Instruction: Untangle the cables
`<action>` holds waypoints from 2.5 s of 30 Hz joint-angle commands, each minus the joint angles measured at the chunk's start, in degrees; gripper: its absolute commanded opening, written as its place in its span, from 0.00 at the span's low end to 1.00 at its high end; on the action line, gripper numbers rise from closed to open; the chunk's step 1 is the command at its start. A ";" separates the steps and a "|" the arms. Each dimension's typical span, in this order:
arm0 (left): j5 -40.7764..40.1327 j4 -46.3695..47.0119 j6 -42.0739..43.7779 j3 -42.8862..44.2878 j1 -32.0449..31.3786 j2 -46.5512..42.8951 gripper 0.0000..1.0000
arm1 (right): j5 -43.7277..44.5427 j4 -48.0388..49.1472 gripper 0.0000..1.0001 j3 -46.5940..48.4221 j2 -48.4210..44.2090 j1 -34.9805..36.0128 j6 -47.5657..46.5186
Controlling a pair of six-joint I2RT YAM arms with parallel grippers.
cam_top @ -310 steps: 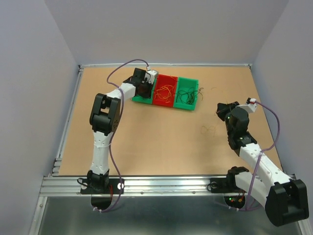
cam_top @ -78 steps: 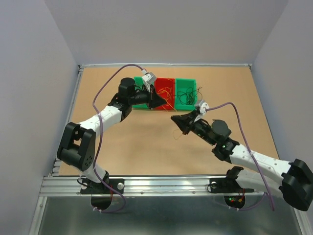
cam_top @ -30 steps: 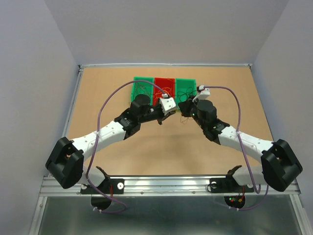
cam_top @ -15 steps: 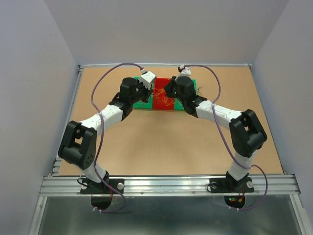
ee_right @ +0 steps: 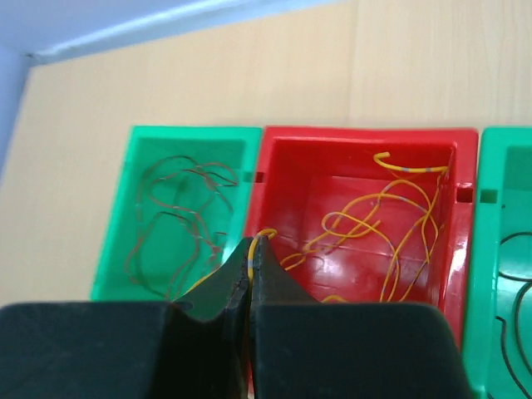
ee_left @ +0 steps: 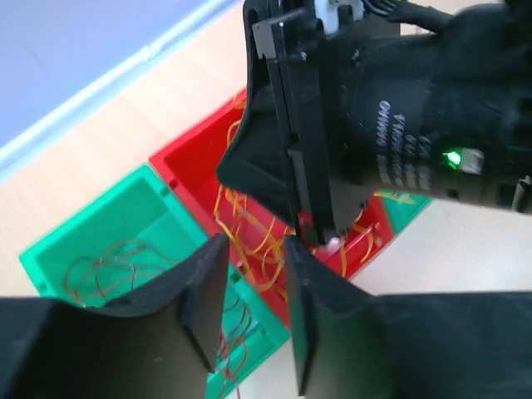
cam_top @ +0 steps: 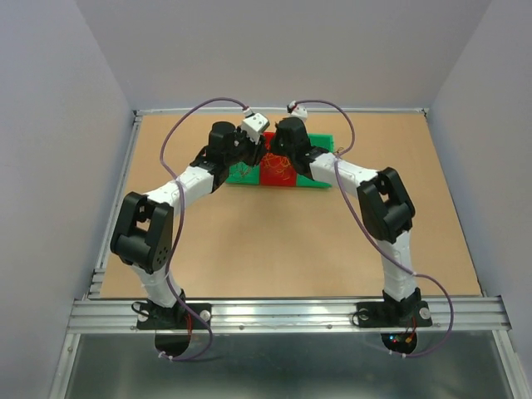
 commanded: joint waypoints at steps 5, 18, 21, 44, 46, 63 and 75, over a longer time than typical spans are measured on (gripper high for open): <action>3.21 1.23 -1.98 -2.50 3.49 -0.66 0.51 | 0.17 -15.07 0.01 11.93 16.87 -0.77 6.06; 7.00 6.43 -7.52 -6.56 9.83 -6.02 0.55 | 9.67 -19.05 0.05 6.85 11.97 -0.69 0.79; 6.65 7.04 -7.44 -6.91 9.92 -6.37 0.56 | 10.99 -18.87 0.13 7.02 9.42 -0.77 -1.32; 7.44 7.66 -5.33 -8.84 10.09 -8.75 0.58 | 7.39 -18.60 0.91 9.23 -1.04 -0.77 -5.10; 7.44 7.48 -5.24 -8.67 10.09 -8.49 0.59 | 6.42 -18.43 0.91 7.82 -3.77 -0.69 -5.19; 11.57 2.74 -2.69 -6.12 10.01 -6.38 0.59 | -3.77 -4.02 0.78 -34.80 -38.66 -0.69 -2.20; 11.58 10.55 -1.63 -14.71 10.09 -15.59 0.66 | -1.14 11.62 1.00 -50.27 -55.00 -0.69 -6.77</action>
